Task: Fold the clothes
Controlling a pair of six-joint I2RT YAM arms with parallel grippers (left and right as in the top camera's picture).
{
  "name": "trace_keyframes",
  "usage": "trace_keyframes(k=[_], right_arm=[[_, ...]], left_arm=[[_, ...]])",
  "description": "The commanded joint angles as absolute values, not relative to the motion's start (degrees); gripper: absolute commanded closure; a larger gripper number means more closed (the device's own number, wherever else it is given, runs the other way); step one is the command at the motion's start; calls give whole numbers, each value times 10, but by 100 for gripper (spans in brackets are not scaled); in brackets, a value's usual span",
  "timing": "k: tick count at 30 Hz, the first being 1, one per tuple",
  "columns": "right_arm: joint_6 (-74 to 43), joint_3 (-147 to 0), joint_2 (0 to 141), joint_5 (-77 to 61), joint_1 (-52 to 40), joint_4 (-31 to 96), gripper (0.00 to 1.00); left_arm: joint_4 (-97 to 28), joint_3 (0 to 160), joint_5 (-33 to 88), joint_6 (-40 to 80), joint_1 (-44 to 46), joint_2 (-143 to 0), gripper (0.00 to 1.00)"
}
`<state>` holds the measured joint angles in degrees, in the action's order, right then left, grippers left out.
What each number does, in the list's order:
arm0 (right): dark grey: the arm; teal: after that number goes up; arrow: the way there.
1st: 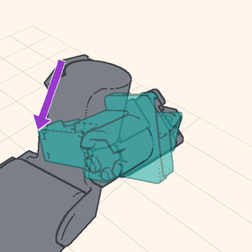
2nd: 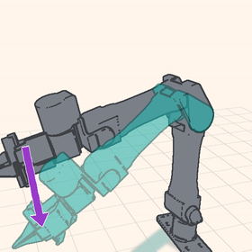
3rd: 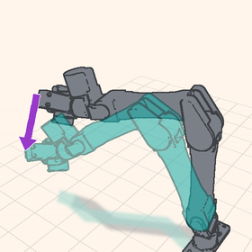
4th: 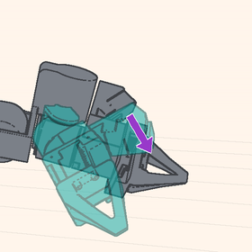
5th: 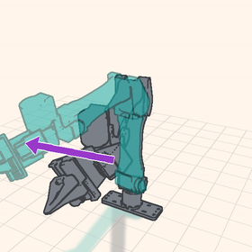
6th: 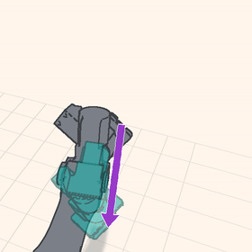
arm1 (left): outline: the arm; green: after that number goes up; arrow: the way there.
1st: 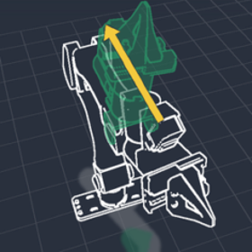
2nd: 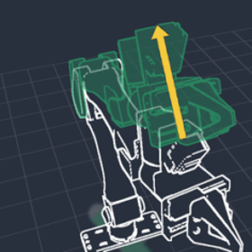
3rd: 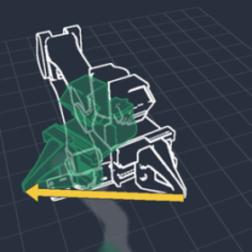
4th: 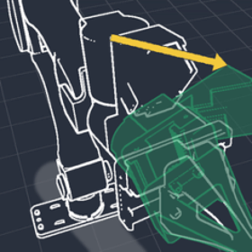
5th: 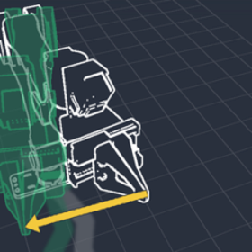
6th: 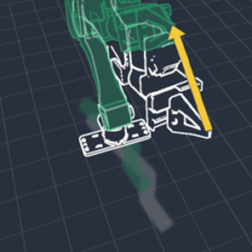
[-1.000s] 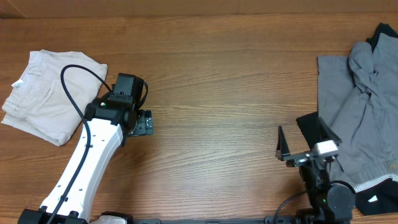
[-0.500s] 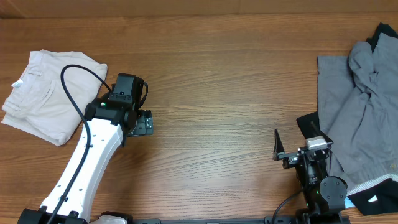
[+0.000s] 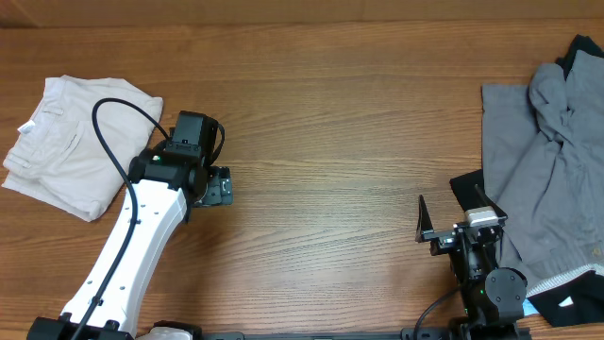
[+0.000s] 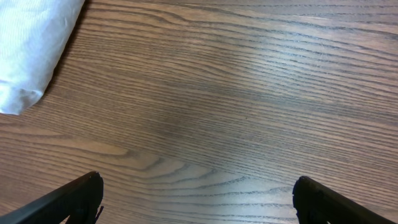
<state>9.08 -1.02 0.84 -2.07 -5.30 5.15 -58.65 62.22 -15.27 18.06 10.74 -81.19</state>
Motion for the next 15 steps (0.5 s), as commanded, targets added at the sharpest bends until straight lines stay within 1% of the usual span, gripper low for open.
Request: trace_keyframes(k=[1, 10, 13, 15], right_arm=[[93, -5, 2, -13, -55, 48, 0], [92, -5, 2, -13, -55, 48, 0], [93, -5, 2, -13, -55, 48, 0], [93, -5, 2, -13, -55, 48, 0]], left_arm=[[-586, 620, -160, 182, 104, -817, 0], [-586, 620, -160, 182, 104, -812, 0], [-605, 620, -152, 178, 104, -784, 0], [-595, 620, -150, 179, 100, -752, 0]])
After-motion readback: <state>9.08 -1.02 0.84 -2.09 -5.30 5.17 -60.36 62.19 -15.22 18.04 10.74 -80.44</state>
